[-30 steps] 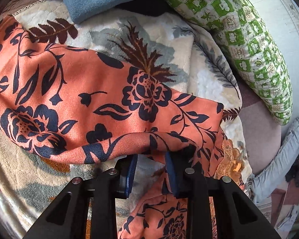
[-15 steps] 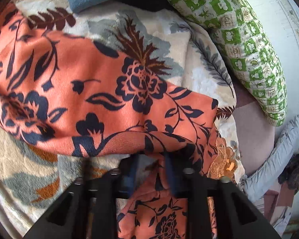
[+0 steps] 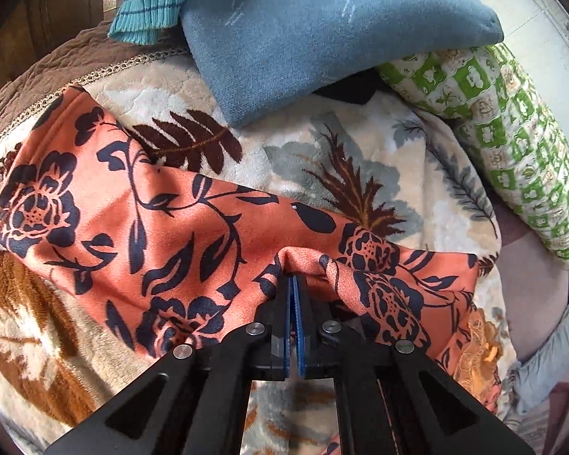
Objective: Fold small clothes
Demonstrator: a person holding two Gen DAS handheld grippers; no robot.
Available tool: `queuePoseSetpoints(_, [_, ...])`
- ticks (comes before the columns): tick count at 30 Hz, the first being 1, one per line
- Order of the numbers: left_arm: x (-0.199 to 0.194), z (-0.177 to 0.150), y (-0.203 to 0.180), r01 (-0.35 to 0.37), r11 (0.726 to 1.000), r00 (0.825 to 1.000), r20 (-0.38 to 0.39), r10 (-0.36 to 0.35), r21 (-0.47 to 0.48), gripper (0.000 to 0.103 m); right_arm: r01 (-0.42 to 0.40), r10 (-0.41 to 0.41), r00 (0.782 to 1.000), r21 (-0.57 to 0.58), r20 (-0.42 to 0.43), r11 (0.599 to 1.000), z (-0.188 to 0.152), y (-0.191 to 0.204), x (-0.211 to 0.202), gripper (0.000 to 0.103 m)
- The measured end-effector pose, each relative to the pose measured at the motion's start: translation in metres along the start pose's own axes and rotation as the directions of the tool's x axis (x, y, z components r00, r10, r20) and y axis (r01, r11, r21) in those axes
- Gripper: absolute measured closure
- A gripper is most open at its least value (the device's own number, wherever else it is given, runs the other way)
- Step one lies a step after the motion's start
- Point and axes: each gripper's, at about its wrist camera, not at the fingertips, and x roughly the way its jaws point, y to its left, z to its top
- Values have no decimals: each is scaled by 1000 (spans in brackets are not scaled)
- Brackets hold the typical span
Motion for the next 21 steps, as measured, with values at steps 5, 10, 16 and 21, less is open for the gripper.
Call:
queuePoseSetpoints(5, [-37,2,37,175,978,985,20,-173,-113,48,-15,16,1000,-24,10,1000,-7,-7,-24,69])
queuePoseSetpoints(10, [-12,-3,64,237,945,968,-29,-250,-227,42,-38,38,999,35,-5,999,-30,-18,-47,68])
queuePoseSetpoints(16, [26,3,80,298,877,944,-23,-331,-378,43,-60,62,998,61,-31,996,-51,-14,-65,68])
queuePoseSetpoints(21, [24,-1,103,381,803,893,-41,-447,-459,62,-37,38,999,30,-27,999,-57,3,-74,68])
